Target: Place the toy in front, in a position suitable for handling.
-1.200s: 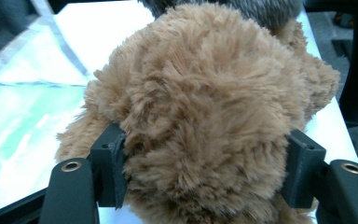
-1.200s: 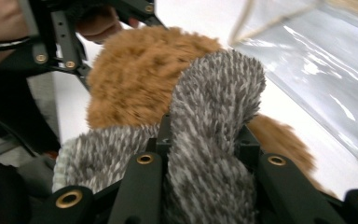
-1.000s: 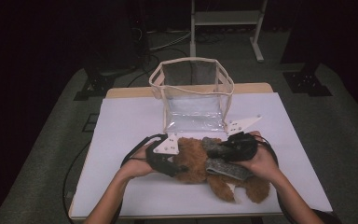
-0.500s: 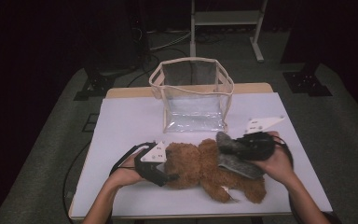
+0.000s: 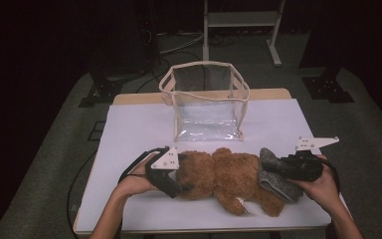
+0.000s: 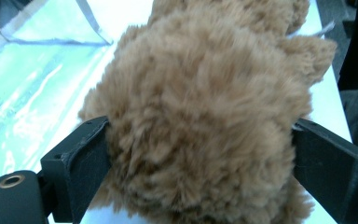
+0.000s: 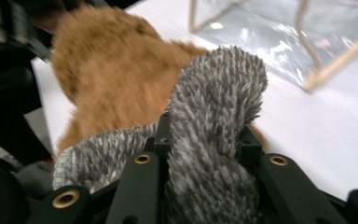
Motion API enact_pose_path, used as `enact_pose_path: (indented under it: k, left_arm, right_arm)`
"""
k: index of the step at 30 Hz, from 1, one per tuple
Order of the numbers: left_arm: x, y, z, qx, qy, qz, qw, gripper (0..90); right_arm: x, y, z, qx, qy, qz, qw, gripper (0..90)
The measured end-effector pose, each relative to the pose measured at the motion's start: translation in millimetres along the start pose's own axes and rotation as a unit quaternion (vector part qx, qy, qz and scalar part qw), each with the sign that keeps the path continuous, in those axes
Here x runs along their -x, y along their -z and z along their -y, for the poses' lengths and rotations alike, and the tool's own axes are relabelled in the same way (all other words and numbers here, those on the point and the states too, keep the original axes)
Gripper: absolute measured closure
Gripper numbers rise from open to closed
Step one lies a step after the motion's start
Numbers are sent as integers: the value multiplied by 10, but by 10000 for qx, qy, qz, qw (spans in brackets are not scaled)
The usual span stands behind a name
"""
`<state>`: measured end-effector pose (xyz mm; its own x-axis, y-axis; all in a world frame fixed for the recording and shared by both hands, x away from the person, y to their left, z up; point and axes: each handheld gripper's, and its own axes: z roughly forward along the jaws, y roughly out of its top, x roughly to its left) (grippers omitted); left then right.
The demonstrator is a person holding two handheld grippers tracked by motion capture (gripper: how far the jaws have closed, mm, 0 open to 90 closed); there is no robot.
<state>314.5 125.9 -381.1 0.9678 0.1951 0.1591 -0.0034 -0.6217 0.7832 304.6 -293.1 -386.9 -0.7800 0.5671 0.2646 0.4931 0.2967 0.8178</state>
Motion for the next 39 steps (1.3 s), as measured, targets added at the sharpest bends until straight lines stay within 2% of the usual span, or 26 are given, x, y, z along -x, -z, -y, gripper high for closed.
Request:
enact_pose_path:
  k: [2,4,7,8,9,11,16,19,22,25,27,30,33,37,39]
  left_arm:
    - [-10,4,-27,20,-13,29,10000,99]
    - [-7,-22,-33,2,-60,44,10000,100]
    - [19,-86,7,-200,-117,190,9996,103]
    - [33,-91,21,-198,-155,190,9995,103]
    - [46,-88,36,-167,-164,190,9995,103]
    - [48,-72,44,-259,-169,189,9993,104]
    - [50,-77,43,-251,-180,176,9994,114]
    - [45,-81,50,-242,-154,146,9995,85]
    - [-5,-65,107,-218,11,40,9998,40]
    - [-36,-78,158,-226,182,82,9995,20]
    - [-36,-101,175,-262,235,87,9993,4]
    - [-39,-112,178,-226,224,112,9994,0]
    - [-42,-141,179,-181,222,133,9995,0]
    - [-23,-152,180,-248,168,134,9995,4]
    - [-10,-134,196,-236,128,104,9996,75]
  right_arm:
    - [39,-7,74,-76,-111,40,9999,689]
    - [49,-41,126,-112,-205,-56,9997,689]
    - [13,-111,153,-207,-194,-321,9991,687]
    - [0,-130,163,-256,-183,-392,9987,685]
    - [2,-131,169,-271,-184,-422,9986,683]
    - [16,-104,175,-300,-194,-371,9987,679]
    - [58,-37,10,-150,-82,-188,9997,677]
    - [68,-130,-151,-107,3,-202,9997,676]
    - [62,-241,-210,-157,63,-182,9997,678]
    - [94,-316,-156,-218,-4,-236,9995,677]
    - [125,-274,-94,-204,-125,-263,9994,677]
    - [132,-174,2,-304,-142,-176,9993,678]
    - [112,-136,102,-444,-181,-196,9987,678]
    - [72,-226,120,-471,-193,-381,9980,685]
    - [47,-306,83,-505,-167,-459,9975,690]
